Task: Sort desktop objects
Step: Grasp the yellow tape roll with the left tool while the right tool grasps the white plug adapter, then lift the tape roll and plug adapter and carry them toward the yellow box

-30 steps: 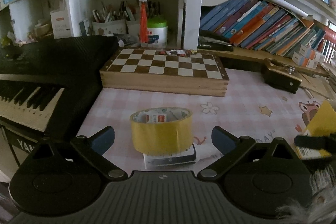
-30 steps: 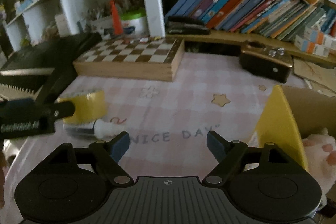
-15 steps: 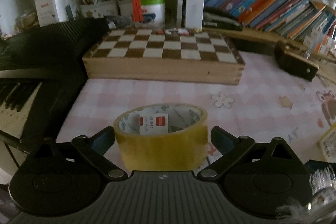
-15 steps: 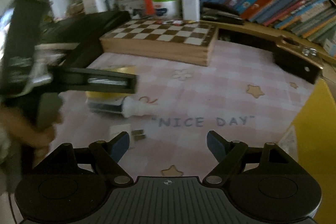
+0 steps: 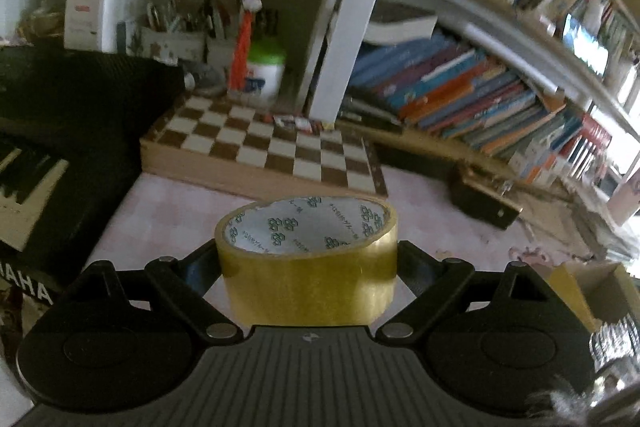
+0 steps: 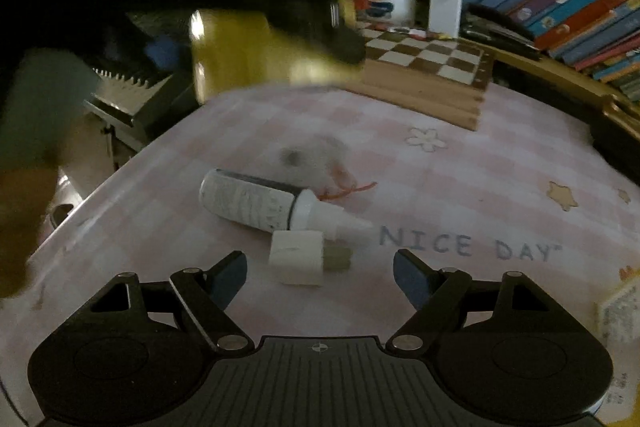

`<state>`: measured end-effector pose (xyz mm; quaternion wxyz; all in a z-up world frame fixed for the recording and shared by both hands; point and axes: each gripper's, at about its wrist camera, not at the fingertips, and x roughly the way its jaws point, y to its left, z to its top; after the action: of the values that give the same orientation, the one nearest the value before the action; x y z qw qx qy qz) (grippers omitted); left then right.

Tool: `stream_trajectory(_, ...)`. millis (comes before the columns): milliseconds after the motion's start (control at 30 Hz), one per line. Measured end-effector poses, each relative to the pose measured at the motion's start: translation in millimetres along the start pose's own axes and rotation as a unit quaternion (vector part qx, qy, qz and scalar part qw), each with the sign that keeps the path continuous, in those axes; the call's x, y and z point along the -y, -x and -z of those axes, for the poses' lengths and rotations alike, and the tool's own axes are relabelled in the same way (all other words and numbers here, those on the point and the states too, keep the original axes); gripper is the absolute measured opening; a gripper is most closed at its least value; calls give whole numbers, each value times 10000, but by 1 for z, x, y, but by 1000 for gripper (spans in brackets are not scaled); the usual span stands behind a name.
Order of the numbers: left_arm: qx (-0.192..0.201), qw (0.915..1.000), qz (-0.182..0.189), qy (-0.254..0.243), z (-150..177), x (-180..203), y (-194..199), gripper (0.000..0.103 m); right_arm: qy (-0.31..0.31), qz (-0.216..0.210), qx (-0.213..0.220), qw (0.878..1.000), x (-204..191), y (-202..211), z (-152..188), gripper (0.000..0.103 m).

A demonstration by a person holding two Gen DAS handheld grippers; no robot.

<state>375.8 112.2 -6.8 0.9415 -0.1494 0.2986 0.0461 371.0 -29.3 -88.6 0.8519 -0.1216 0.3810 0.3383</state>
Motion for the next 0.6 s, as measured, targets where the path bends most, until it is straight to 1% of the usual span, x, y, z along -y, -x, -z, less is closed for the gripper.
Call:
stream_trajectory(33,37,10000,-3,29,-1,-1,5,90,8,-3,-2,10000,-1,-1,1,74)
stream_trajectory(100,96,9999,-19,85,-1,-5,16,90,-7,-25,-30,10000,-3,-3,2,68)
stream_trajectory(167,116,9998,-63,122,2,-9,25,90,-14,-15,-51,10000,-4,-4,4,59)
stream_trajectory(200,115,9998,-88,134,4,-10,29,90,6,30,-4,10000,-5,-3,4,56)
stream_trajectory(267,94,9997,-133,165,8,-14,36,90,32,97,47,9999,-5,-2,5,43)
stream_trajectory(300,80,9997,-151,191,10,-16,39,90,25,102,75,9999,-5,-1,6,42)
stream_trajectory(433,21,9995,-174,281,20,-21,50,90,27,123,91,9999,-4,2,8,42)
stream_trajectory(600,3,9994,-85,331,28,-22,64,90,27,177,226,9996,-4,22,11,42)
